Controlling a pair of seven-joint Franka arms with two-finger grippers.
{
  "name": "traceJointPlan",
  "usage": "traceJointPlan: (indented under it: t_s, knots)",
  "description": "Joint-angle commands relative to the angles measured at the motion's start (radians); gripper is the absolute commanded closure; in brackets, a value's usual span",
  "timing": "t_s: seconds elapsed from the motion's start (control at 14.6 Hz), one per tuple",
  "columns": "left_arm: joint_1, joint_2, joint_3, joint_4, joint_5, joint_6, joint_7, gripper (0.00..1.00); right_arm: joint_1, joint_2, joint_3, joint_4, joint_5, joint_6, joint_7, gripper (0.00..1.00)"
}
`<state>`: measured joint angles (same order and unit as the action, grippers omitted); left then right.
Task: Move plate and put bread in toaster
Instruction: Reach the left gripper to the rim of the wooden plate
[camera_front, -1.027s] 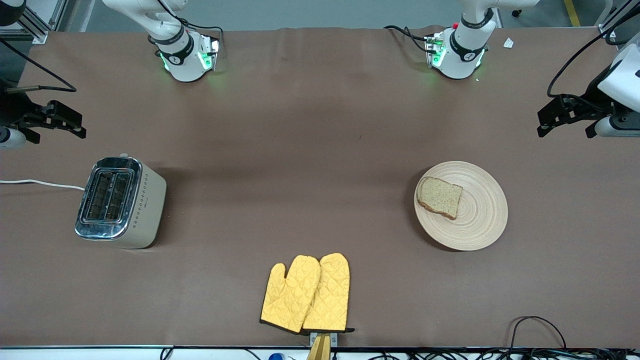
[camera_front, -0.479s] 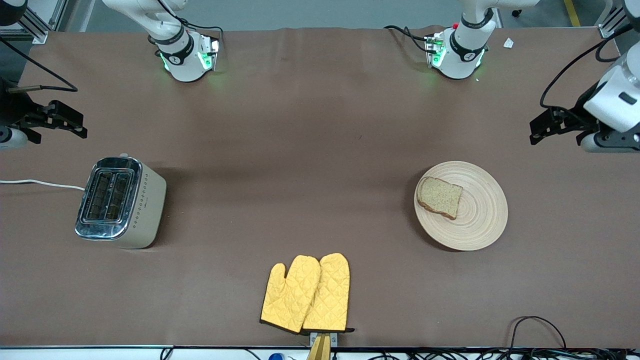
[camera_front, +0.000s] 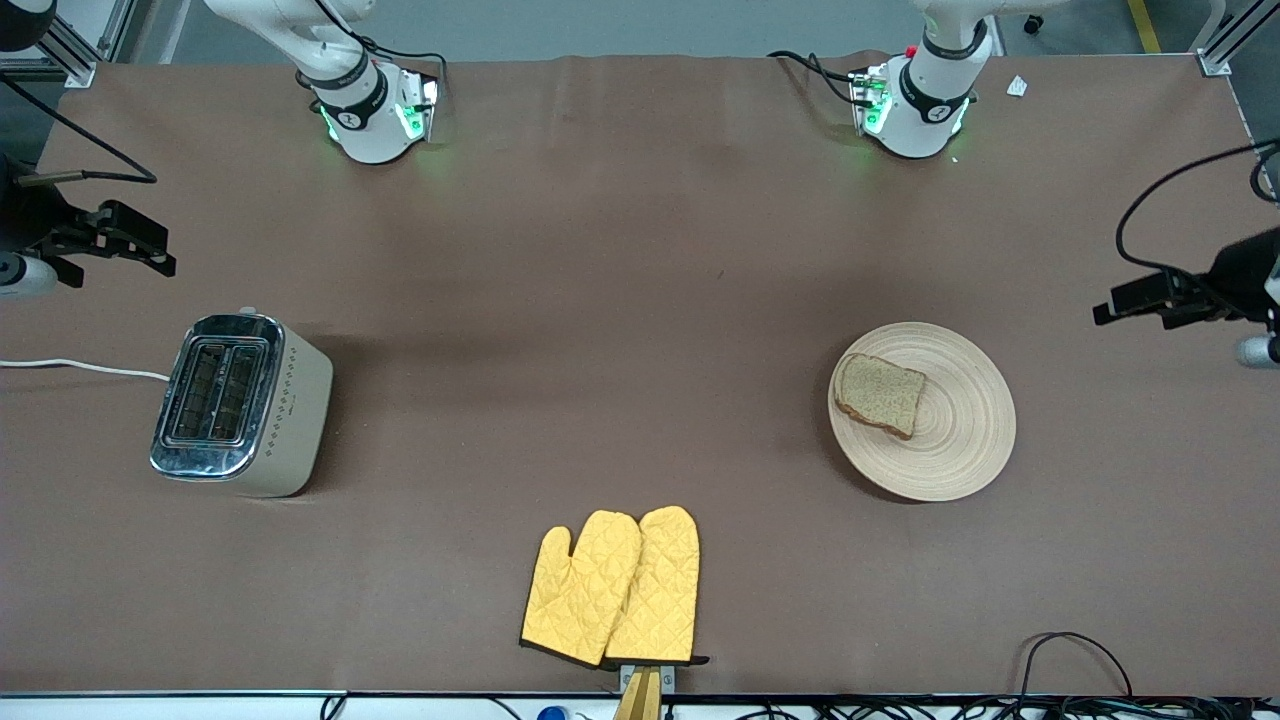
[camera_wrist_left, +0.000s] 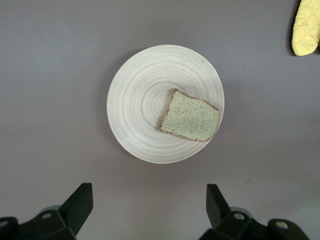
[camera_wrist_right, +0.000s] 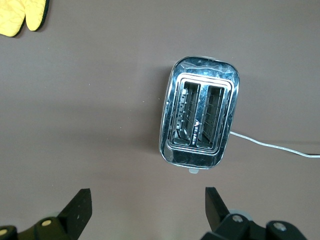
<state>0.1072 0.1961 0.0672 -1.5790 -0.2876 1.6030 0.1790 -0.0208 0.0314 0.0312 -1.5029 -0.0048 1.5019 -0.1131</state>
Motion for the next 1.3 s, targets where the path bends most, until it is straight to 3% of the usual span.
traceJointPlan:
  t_s: [0.0,0.62,1.23]
  knots:
    - [0.078,0.138,-0.006,0.031,-0.106,-0.012,0.094,0.0,0.001,-0.019,0.003,-0.01,-0.004,-0.006,-0.007,0.0]
    - [0.167,0.465,-0.007,0.039,-0.258,0.115,0.405,0.0,0.001,-0.021,0.004,-0.011,-0.004,-0.008,-0.007,0.0]
    - [0.172,0.597,-0.015,0.039,-0.378,0.175,0.534,0.0,0.006,-0.019,0.003,-0.011,-0.004,-0.008,-0.007,0.0]
